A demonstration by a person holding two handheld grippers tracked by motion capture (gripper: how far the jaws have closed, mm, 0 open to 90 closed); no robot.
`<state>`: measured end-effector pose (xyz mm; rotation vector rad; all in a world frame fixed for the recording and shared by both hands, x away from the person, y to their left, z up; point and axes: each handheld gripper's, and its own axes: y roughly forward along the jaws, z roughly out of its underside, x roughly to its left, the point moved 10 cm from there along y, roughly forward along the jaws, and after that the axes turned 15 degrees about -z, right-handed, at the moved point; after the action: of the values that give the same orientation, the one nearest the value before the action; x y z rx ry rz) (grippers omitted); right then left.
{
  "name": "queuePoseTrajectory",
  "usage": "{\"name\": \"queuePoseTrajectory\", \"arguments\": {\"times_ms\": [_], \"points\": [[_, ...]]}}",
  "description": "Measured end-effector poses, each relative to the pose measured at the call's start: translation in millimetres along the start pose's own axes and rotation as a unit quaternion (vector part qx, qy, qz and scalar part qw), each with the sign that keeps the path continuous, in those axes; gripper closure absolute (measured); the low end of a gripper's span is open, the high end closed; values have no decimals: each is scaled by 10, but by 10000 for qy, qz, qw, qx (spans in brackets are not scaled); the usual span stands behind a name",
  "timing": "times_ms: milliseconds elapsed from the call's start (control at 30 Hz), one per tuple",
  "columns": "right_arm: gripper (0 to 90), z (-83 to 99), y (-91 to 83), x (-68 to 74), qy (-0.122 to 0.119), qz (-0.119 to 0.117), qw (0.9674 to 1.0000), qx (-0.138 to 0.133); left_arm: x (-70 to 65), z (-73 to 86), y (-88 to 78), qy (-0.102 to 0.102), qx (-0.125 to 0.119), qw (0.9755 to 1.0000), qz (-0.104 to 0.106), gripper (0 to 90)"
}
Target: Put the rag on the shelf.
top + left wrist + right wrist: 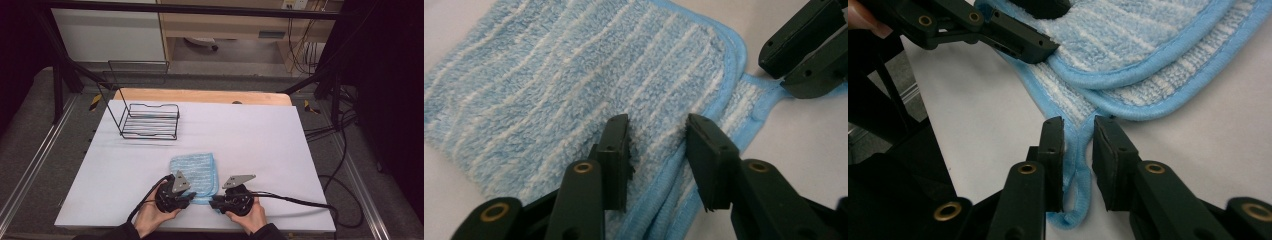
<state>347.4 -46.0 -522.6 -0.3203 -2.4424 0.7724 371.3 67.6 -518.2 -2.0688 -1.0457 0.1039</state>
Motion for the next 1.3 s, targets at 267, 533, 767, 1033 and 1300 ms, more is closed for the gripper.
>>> {"name": "queuePoseTrajectory", "arguments": {"times_ms": [267, 533, 767, 1033, 1300], "points": [[897, 12, -9, 8, 83, 2, 10000, 32, 5, -17, 2, 115, 96, 9999, -54, 798], [900, -66, -126, 22, 67, 2, 10000, -26, 88, -39, -125, -88, 109, 9994, 301, 836], [900, -23, -167, -50, 108, 138, 9998, 135, 102, 35, -277, -103, 158, 9979, 612, 837], [890, 1, -122, -39, 166, -48, 9998, 116, 29, 76, -200, -151, 136, 9983, 548, 816], [680, -120, -201, -46, -7, 42, 9997, -232, 210, 4, -383, -718, -250, 9958, 504, 529]]}}
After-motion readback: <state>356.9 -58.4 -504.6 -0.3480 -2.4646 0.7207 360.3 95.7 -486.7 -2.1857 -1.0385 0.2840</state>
